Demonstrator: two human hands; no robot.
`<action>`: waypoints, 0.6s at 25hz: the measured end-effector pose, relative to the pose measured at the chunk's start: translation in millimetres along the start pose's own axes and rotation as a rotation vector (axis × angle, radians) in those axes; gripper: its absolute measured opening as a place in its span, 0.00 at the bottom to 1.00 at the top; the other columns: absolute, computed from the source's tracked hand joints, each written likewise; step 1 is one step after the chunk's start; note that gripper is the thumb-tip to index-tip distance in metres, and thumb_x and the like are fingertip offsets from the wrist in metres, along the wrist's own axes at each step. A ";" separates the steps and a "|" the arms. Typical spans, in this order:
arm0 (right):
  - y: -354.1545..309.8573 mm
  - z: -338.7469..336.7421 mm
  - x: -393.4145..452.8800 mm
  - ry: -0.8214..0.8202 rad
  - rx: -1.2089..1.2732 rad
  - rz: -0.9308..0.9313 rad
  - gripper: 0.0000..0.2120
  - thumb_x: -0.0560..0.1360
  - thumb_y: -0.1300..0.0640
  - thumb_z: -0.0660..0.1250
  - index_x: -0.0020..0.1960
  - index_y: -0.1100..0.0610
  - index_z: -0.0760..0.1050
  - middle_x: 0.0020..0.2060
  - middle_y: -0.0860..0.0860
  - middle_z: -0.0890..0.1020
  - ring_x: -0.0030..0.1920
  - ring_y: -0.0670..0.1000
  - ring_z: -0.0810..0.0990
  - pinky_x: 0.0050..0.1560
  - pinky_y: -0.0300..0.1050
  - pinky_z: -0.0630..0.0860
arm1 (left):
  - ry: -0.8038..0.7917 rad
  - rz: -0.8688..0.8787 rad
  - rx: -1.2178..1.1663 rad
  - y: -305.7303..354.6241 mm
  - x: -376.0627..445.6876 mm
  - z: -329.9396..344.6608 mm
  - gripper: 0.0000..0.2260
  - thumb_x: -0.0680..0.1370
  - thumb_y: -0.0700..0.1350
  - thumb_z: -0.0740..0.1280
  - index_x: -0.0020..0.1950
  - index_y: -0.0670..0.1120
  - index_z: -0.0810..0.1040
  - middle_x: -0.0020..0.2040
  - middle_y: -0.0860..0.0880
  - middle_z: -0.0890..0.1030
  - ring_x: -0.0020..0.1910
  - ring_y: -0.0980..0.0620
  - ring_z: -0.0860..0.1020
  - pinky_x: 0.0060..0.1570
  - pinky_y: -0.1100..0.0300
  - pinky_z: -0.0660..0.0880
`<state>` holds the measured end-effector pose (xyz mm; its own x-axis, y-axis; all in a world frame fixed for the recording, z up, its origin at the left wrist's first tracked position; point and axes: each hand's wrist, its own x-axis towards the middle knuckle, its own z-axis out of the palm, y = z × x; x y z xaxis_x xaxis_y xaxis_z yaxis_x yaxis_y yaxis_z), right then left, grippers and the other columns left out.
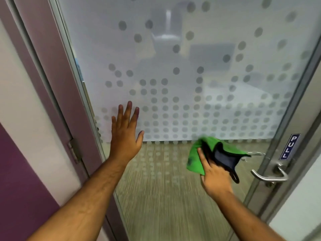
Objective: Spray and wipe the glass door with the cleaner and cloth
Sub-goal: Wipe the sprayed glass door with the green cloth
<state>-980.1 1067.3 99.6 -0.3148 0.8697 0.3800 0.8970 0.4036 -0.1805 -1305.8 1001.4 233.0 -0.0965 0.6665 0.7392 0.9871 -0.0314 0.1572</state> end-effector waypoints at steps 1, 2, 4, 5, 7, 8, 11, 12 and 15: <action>-24.0 1.0 1.5 -0.059 0.121 0.130 0.55 0.72 0.54 0.75 0.87 0.45 0.43 0.86 0.54 0.59 0.78 0.68 0.69 0.69 0.76 0.70 | -0.028 -0.019 0.026 4.0 -1.6 0.9 0.42 0.81 0.50 0.70 0.87 0.52 0.46 0.88 0.49 0.41 0.87 0.43 0.38 0.84 0.37 0.45; -50.8 2.5 5.3 -0.083 0.264 0.228 0.55 0.74 0.53 0.75 0.87 0.48 0.40 0.87 0.55 0.49 0.81 0.70 0.61 0.72 0.77 0.65 | -0.055 -0.039 0.045 8.2 -3.0 1.9 0.44 0.81 0.50 0.70 0.87 0.52 0.44 0.88 0.49 0.39 0.86 0.43 0.36 0.84 0.37 0.45; -103.1 4.2 12.2 -0.026 0.559 0.350 0.49 0.81 0.50 0.70 0.85 0.50 0.35 0.85 0.55 0.34 0.84 0.73 0.42 0.81 0.73 0.48 | -0.107 -0.083 0.062 14.1 -5.1 2.8 0.45 0.81 0.48 0.70 0.87 0.52 0.41 0.87 0.50 0.36 0.86 0.44 0.34 0.84 0.37 0.46; -126.9 -7.4 20.8 -0.022 0.764 0.395 0.46 0.84 0.48 0.67 0.84 0.50 0.34 0.83 0.53 0.31 0.84 0.72 0.36 0.83 0.69 0.42 | -0.129 -0.097 0.062 15.1 -5.0 1.4 0.44 0.81 0.46 0.70 0.87 0.52 0.41 0.87 0.51 0.35 0.86 0.44 0.34 0.84 0.37 0.48; -157.4 -38.3 33.7 -0.077 1.133 0.420 0.42 0.86 0.44 0.61 0.85 0.47 0.34 0.83 0.49 0.28 0.84 0.66 0.32 0.84 0.64 0.39 | -0.169 -0.095 -0.014 14.2 -2.8 -5.8 0.42 0.82 0.41 0.68 0.87 0.52 0.44 0.87 0.52 0.36 0.86 0.46 0.35 0.85 0.43 0.48; -164.3 -55.0 32.7 -0.093 1.254 0.371 0.40 0.86 0.43 0.60 0.86 0.46 0.37 0.84 0.47 0.30 0.85 0.60 0.35 0.85 0.61 0.41 | -0.192 -0.095 -0.098 14.2 -2.1 -13.8 0.40 0.83 0.40 0.67 0.87 0.52 0.46 0.87 0.53 0.38 0.86 0.48 0.36 0.85 0.47 0.47; -149.3 -100.2 15.7 -0.194 1.674 0.281 0.32 0.83 0.44 0.67 0.84 0.52 0.63 0.83 0.53 0.66 0.82 0.53 0.66 0.84 0.57 0.60 | -0.226 -0.247 -0.520 21.5 -15.1 -29.3 0.32 0.85 0.45 0.66 0.86 0.53 0.56 0.87 0.53 0.55 0.86 0.53 0.53 0.84 0.51 0.54; -139.2 -115.2 8.7 -0.291 1.815 0.318 0.29 0.81 0.44 0.69 0.78 0.55 0.74 0.74 0.57 0.79 0.74 0.56 0.77 0.81 0.59 0.67 | -0.234 -0.399 -0.689 26.9 -24.1 -34.0 0.31 0.83 0.53 0.67 0.85 0.54 0.60 0.85 0.53 0.63 0.84 0.54 0.60 0.83 0.50 0.59; -103.9 -150.6 -11.8 -0.609 2.053 0.393 0.26 0.77 0.43 0.69 0.65 0.62 0.84 0.58 0.62 0.87 0.58 0.61 0.86 0.71 0.64 0.76 | -0.417 -0.831 -1.174 54.3 -60.6 -44.4 0.43 0.72 0.78 0.64 0.80 0.54 0.71 0.77 0.50 0.77 0.78 0.49 0.73 0.76 0.48 0.68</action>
<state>-1022.8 972.3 250.5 -0.6526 0.7524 -0.0893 -0.4397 -0.4721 -0.7641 -1252.1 926.3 225.8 -0.3212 0.9466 -0.0259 -0.0109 0.0237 0.9997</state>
